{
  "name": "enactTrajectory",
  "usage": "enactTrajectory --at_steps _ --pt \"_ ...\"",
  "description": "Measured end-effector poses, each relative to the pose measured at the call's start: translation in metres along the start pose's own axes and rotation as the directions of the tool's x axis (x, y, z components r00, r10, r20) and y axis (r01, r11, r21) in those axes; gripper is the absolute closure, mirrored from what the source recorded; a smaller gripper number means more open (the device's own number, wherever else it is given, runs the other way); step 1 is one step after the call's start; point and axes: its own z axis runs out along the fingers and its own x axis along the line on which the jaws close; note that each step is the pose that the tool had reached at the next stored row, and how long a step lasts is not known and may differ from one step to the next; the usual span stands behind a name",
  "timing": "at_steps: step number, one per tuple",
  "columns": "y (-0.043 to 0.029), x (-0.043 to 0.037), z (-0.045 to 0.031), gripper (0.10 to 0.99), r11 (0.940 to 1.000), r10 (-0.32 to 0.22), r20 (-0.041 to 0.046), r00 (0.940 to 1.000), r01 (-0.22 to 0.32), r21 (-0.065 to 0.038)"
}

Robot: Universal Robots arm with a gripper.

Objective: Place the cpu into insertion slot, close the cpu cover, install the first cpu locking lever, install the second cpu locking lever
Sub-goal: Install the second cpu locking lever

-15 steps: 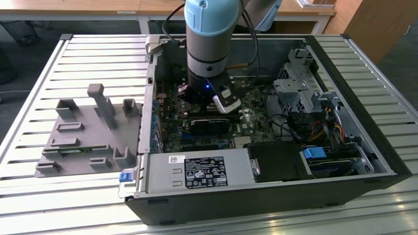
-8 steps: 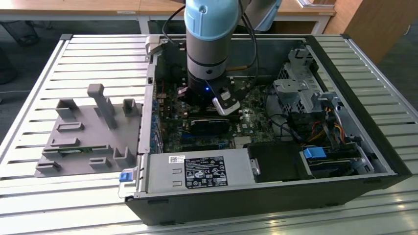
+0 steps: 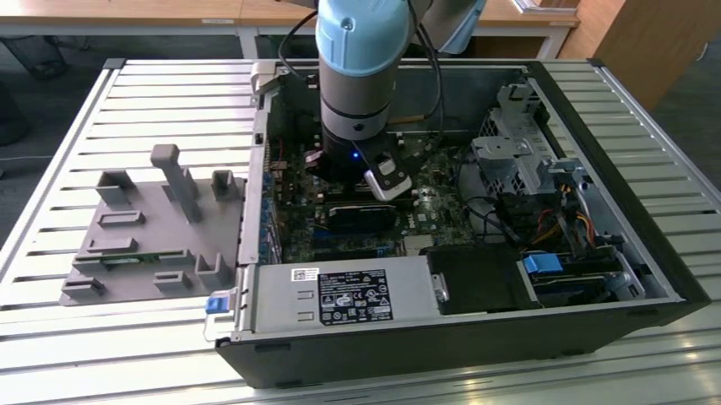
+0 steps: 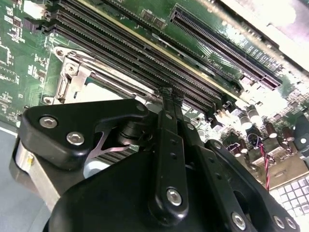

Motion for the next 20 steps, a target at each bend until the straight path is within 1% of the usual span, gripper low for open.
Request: enactTrajectory --at_steps 4,8,14,17,20 --pt "-0.0004 0.0007 0.0020 0.969 0.9999 0.000 0.0002 1.0000 0.000 -0.014" --pt "-0.0008 0.0021 0.0039 0.969 0.9997 0.000 0.0000 1.0000 0.000 -0.023" --pt "-0.0010 0.0025 0.0042 0.969 0.9997 0.000 0.0000 1.0000 0.000 -0.024" --pt "-0.0005 0.0028 0.0021 0.969 0.9997 0.000 0.0002 1.0000 0.000 -0.024" --pt "0.0003 0.0029 -0.0017 0.969 0.9997 0.000 0.0000 1.0000 0.000 -0.024"
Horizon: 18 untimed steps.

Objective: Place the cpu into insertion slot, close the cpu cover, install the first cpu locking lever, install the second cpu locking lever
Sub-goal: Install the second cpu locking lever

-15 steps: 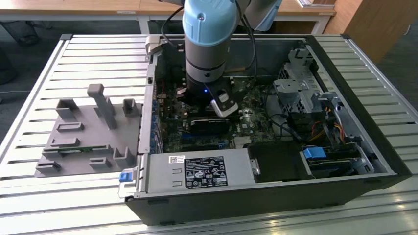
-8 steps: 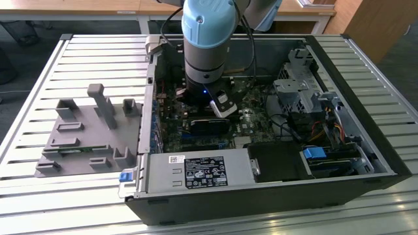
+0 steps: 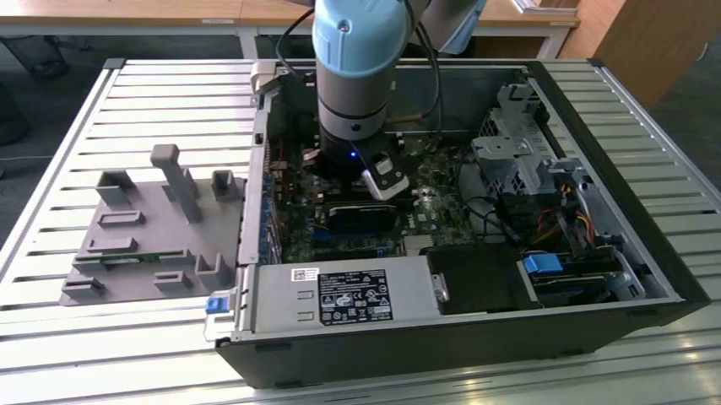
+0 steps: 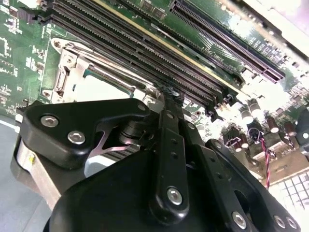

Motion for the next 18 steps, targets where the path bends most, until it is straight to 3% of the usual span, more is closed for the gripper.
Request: enactTrajectory --at_steps 15,18 --pt "0.0074 -0.0002 -0.0289 0.969 0.9999 0.000 -0.0002 1.0000 0.000 -0.015" --pt "0.0078 -0.0002 -0.0305 0.969 0.9999 0.000 -0.0001 1.0000 0.000 -0.015"
